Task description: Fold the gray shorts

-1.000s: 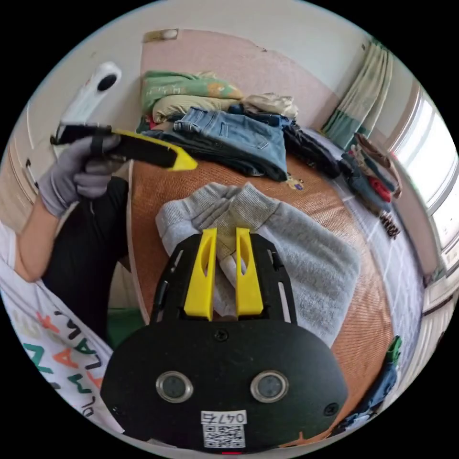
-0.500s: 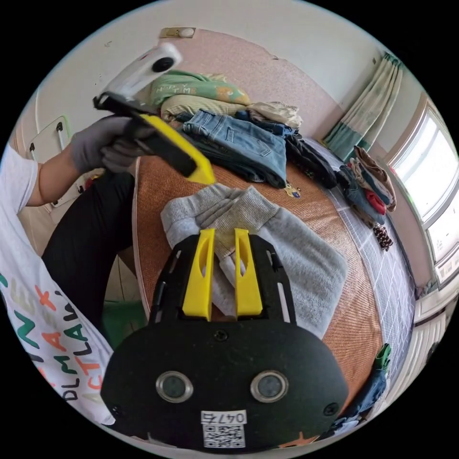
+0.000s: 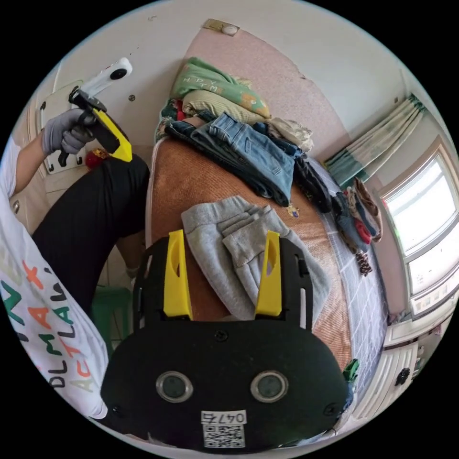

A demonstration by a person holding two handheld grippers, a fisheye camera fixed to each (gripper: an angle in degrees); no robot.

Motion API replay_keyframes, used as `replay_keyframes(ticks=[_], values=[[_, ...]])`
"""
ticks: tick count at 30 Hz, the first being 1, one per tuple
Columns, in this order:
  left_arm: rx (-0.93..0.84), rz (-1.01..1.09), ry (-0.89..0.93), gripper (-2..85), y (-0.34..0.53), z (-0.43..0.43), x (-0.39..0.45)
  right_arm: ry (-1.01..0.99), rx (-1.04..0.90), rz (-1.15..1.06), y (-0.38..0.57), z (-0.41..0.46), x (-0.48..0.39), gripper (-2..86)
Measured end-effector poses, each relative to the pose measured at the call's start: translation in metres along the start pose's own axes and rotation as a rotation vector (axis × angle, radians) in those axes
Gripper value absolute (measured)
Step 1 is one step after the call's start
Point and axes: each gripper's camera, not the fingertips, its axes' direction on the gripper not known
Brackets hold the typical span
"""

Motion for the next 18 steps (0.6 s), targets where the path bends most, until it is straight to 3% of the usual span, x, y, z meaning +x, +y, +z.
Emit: replay_keyframes(ticks=[10, 14, 18], values=[[0.036, -0.018, -0.046, -1.0, 0.048, -0.013, 0.026, 0.282, -0.186, -0.213, 0.067, 0.135, -0.151, 12.7], [0.064, -0.091, -0.032, -1.0, 0.077, -0.009, 0.023, 0.208, -0.204, -0.221, 0.094, 0.174, -0.18, 7.9], [0.072, -0.089, -0.027, -1.0, 0.061, -0.002, 0.024, 0.098, -0.164, -0.047, 0.137, 0.209, -0.174, 3.0]])
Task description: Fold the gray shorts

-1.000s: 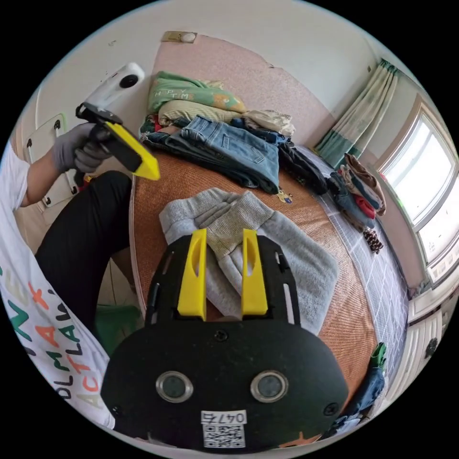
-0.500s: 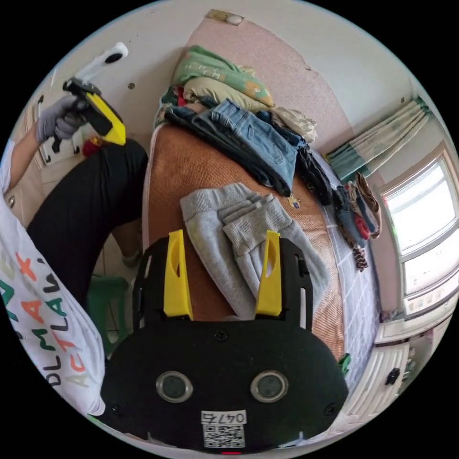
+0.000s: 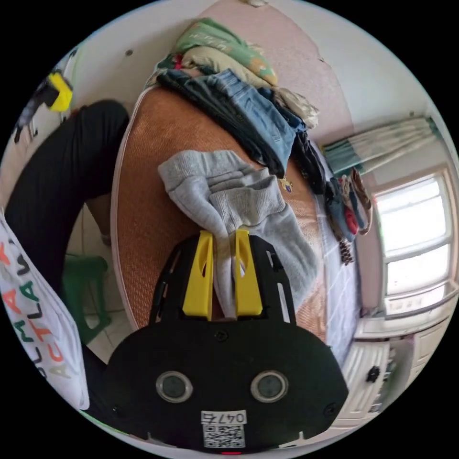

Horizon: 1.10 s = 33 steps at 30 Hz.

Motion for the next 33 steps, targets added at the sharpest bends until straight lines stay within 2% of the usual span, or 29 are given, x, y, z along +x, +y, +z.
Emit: replay_keyframes(ticks=[5, 8, 13, 15, 17, 19, 24, 26, 29, 33], values=[[0.018, 0.152, 0.002, -1.0, -0.078, 0.028, 0.044, -0.149, 0.232, 0.375, 0.109, 0.005, 0.041, 1.9], [0.041, 0.249, -0.002, -1.0, -0.131, 0.058, 0.077, -0.198, 0.416, 0.637, 0.226, -0.01, 0.072, 1.8], [0.03, 0.374, 0.011, -1.0, -0.211, 0.14, 0.122, -0.435, 0.661, 1.085, 0.485, 0.006, 0.102, 1.9], [0.009, 0.395, 0.012, -1.0, -0.235, 0.18, 0.129, -0.44, 0.703, 1.198, 0.568, 0.014, 0.097, 2.0], [-0.002, 0.397, 0.014, -1.0, -0.259, 0.231, 0.128, -0.354, 0.691, 1.287, 0.641, 0.013, 0.092, 2.0], [-0.014, 0.38, 0.031, -1.0, -0.269, 0.267, 0.119, -0.183, 0.633, 1.372, 0.719, 0.001, 0.087, 2.0], [-0.046, 0.383, 0.128, -1.0, -0.266, 0.334, 0.08, -0.014, 0.504, 1.496, 0.828, 0.038, 0.116, 2.2], [-0.07, 0.346, 0.191, -1.0, -0.268, 0.355, 0.059, -0.033, 0.51, 1.536, 0.859, 0.068, 0.138, 2.3], [-0.053, 0.255, 0.308, -1.0, -0.28, 0.364, 0.03, -0.116, 0.631, 1.628, 0.915, 0.118, 0.173, 2.5], [-0.032, 0.199, 0.295, -1.0, -0.288, 0.371, 0.015, -0.193, 0.779, 1.834, 1.013, 0.21, 0.194, 3.9]])
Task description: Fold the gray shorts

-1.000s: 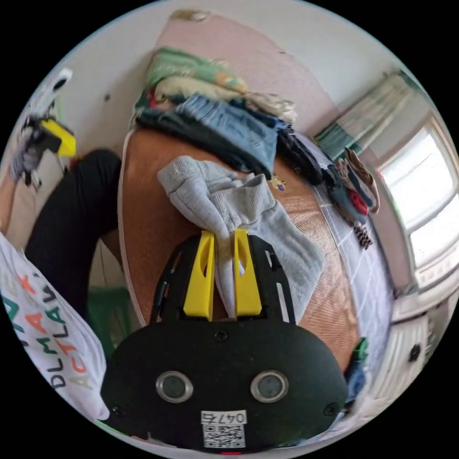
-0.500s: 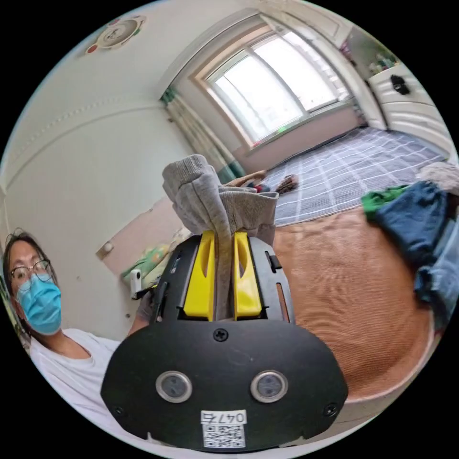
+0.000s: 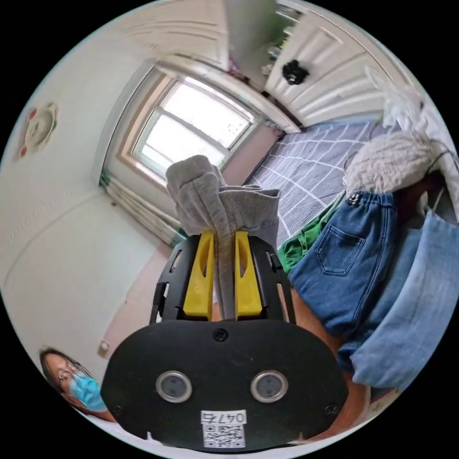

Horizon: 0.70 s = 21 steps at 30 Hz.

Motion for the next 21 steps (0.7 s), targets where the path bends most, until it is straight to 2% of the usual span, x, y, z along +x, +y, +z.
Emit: replay_keyframes(ticks=[2, 4, 6, 8, 10, 13, 15, 17, 18, 20, 21], values=[[-0.04, -0.002, -0.019, -1.0, -0.004, 0.014, -0.003, 0.025, 0.027, 0.06, -0.005, 0.015, 0.061, 5.7], [-0.086, 0.001, -0.026, -1.0, -0.008, 0.028, -0.004, 0.277, 0.041, 0.165, 0.008, 0.022, 0.132, 9.0], [-0.137, -0.006, -0.034, -1.0, -0.013, 0.041, -0.006, 0.477, 0.126, 0.181, 0.033, 0.011, 0.145, 10.6], [-0.178, -0.007, -0.036, -1.0, -0.017, 0.052, -0.007, 0.617, 0.158, 0.093, 0.051, 0.015, 0.123, 11.0], [-0.187, 0.0, -0.028, -1.0, -0.018, 0.055, -0.006, 0.756, 0.099, -0.145, 0.067, 0.053, 0.059, 9.9], [-0.183, -0.008, -0.008, -1.0, -0.018, 0.055, -0.008, 0.696, 0.003, -0.387, 0.094, 0.115, -0.031, 7.8], [-0.167, -0.009, -0.002, -1.0, -0.017, 0.051, -0.007, 0.688, -0.057, -0.404, 0.105, 0.155, -0.065, 6.8], [-0.128, 0.004, -0.012, -1.0, -0.016, 0.04, 0.001, 0.767, -0.17, -0.353, 0.108, 0.199, -0.085, 5.0], [-0.117, 0.009, -0.019, -1.0, -0.015, 0.036, 0.004, 0.769, -0.167, -0.403, 0.119, 0.221, -0.123, 3.5], [-0.103, 0.059, -0.064, -1.0, -0.012, 0.017, 0.026, 0.652, -0.135, -0.633, 0.157, 0.257, -0.22, 1.7], [-0.104, 0.077, -0.084, -1.0, -0.011, 0.011, 0.033, 0.548, -0.223, -0.804, 0.192, 0.296, -0.292, 1.2]])
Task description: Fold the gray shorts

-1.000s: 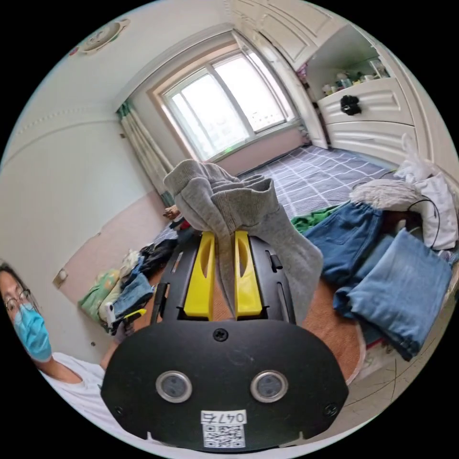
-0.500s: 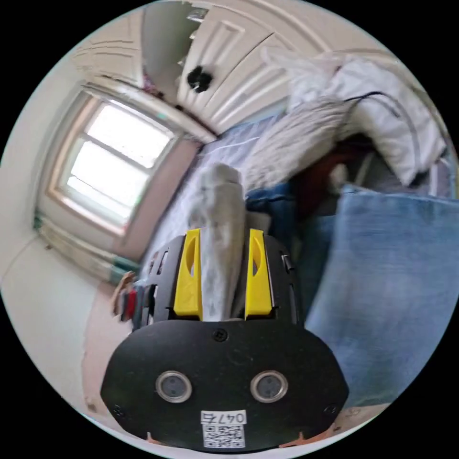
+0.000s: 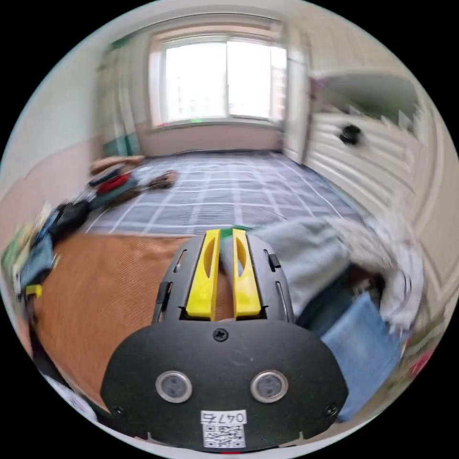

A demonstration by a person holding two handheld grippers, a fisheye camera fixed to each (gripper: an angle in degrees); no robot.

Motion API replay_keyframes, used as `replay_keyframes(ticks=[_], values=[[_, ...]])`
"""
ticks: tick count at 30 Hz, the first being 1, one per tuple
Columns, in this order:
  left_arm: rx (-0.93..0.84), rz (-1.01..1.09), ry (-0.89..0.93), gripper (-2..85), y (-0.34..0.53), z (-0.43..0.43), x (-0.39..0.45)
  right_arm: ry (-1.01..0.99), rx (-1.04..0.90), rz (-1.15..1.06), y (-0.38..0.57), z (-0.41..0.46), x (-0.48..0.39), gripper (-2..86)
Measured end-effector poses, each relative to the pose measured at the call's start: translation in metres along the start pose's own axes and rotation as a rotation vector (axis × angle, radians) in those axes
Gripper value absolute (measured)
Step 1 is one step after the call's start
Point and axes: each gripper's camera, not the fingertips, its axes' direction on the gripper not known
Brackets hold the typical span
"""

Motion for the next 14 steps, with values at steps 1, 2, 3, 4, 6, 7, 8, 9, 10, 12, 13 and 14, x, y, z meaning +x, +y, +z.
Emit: replay_keyframes(ticks=[1, 2, 3, 4, 6, 7, 8, 9, 10, 12, 13, 14], values=[[-0.009, 0.034, -0.063, -1.0, 0.003, -0.014, 0.014, -0.138, -0.033, -0.186, -0.03, -0.002, -0.087, 0.8], [-0.021, 0.062, -0.148, -1.0, 0.007, -0.028, 0.026, -0.203, -0.054, -0.265, -0.042, -0.003, -0.131, 0.6], [-0.025, 0.077, -0.192, -1.0, 0.009, -0.035, 0.033, -0.306, -0.081, -0.379, -0.058, -0.007, -0.216, 0.3], [-0.025, 0.106, -0.268, -1.0, 0.013, -0.049, 0.044, -0.403, -0.077, -0.451, -0.067, -0.014, -0.295, 0.0], [-0.005, 0.138, -0.324, -1.0, 0.021, -0.07, 0.058, -0.58, -0.042, -0.502, -0.072, -0.027, -0.401, -0.2], [0.017, 0.151, -0.326, -1.0, 0.026, -0.085, 0.066, -0.71, -0.001, -0.504, -0.071, -0.035, -0.464, -0.2], [0.047, 0.162, -0.319, -0.9, 0.032, -0.1, 0.074, -0.775, 0.02, -0.494, -0.069, -0.038, -0.492, -0.3], [0.063, 0.168, -0.317, -0.9, 0.037, -0.107, 0.078, -0.889, 0.05, -0.468, -0.063, -0.038, -0.547, -0.3], [0.088, 0.18, -0.315, -0.9, 0.046, -0.12, 0.085, -0.965, 0.046, -0.444, -0.058, -0.032, -0.601, -0.3], [0.093, 0.193, -0.347, -0.8, 0.061, -0.137, 0.095, -1.043, -0.028, -0.432, -0.053, -0.013, -0.678, -0.4], [0.086, 0.203, -0.397, -0.8, 0.071, -0.148, 0.101, -1.078, -0.097, -0.413, -0.052, 0.0, -0.723, -0.4], [0.082, 0.222, -0.462, -0.7, 0.081, -0.16, 0.11, -1.095, -0.126, -0.4, -0.054, 0.005, -0.742, -0.3]])
